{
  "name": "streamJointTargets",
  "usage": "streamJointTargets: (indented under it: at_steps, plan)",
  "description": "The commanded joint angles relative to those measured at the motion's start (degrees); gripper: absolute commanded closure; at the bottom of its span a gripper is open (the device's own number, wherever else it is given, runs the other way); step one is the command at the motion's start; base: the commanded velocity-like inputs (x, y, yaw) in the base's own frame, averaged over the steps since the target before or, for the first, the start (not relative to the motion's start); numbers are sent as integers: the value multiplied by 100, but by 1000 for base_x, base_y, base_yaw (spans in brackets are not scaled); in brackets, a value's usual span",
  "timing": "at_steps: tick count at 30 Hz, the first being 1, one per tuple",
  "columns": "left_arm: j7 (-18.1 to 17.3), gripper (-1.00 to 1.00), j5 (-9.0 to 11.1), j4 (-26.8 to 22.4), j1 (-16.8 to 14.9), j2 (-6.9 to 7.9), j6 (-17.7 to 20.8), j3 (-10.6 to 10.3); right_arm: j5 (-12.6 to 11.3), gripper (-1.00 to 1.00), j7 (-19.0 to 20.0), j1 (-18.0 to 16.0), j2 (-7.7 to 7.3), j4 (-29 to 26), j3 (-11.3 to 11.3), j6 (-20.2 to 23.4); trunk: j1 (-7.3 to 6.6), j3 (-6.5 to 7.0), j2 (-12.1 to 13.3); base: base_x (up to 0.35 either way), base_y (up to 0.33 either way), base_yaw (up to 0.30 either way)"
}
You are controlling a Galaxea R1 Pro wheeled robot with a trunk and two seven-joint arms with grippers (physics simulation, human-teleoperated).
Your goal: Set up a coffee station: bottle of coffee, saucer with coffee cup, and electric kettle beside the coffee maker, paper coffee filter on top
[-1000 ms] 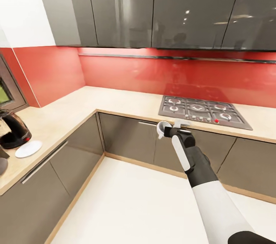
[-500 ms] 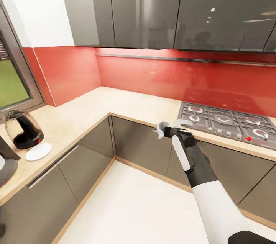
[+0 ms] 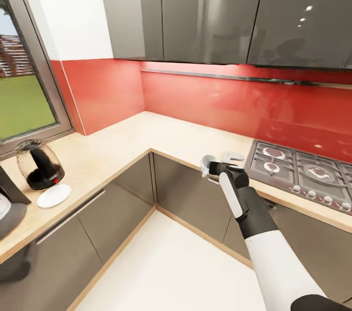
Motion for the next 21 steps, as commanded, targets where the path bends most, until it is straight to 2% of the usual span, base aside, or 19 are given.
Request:
streamJointTargets:
  at_steps: [1,8,21]
  plan:
    - [-19,-100,59,8,-7,2,-21,-48,-64,100,-53,-5,-3,-7,7,9,6,-12,-11,282,-207,276]
    - [-19,-100,59,8,-7,2,-21,-48,-62,100,-53,-5,-3,-7,7,9,6,-12,-11,199,-114,276]
    - [-19,-100,59,8,-7,2,-21,-44,-65,100,-49,-5,-3,-7,7,9,6,-12,-11,8,-2,276]
